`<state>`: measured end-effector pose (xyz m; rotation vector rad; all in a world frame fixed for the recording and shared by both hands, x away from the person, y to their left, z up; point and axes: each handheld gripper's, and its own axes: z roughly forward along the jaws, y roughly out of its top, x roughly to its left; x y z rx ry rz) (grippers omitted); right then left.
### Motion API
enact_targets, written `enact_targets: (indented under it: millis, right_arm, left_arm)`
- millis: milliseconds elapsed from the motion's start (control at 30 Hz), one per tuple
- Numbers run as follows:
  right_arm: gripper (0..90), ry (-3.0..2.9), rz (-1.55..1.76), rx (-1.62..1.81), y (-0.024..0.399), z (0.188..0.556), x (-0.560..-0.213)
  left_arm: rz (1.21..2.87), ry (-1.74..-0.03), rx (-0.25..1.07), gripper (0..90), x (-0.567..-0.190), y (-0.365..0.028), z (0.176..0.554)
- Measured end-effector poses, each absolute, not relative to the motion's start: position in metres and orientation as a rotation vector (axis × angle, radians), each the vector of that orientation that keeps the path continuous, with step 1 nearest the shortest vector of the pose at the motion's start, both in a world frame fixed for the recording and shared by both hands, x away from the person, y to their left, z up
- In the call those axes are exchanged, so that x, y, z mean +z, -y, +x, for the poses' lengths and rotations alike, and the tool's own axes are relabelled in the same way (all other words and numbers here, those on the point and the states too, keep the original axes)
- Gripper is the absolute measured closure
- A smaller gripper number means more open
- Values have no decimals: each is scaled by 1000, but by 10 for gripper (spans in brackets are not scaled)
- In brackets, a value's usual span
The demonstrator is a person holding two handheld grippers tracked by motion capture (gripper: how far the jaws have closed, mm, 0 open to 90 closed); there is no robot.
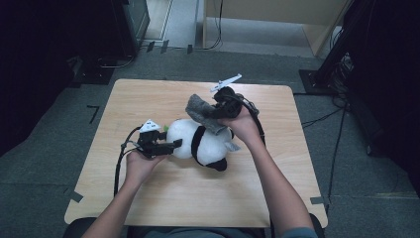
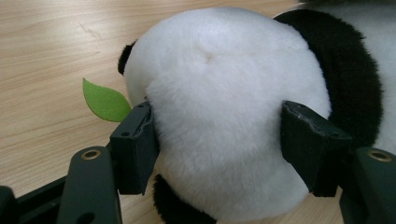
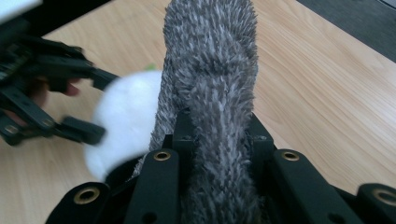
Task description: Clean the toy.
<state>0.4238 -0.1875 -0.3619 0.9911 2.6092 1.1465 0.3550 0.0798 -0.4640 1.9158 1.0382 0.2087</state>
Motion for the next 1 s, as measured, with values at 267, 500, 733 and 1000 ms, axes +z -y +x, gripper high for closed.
enact_targets:
  millis: [267, 500, 733, 1000]
  right_arm:
    - [723, -2671, 877, 1186, 135, 418, -365]
    - [710, -2722, 889, 1108, 116, 421, -388]
    - [675, -2754, 935, 1085, 120, 424, -396]
    - [747, -2722, 910, 1083, 122, 420, -397]
  left_arm:
    - [1916, -1037, 211, 317, -464, -80, 355]
    - [1922, -1044, 202, 318, -464, -81, 355]
    - [1914, -1047, 208, 319, -464, -79, 355]
    - [1919, -1046, 216, 323, -464, -79, 355]
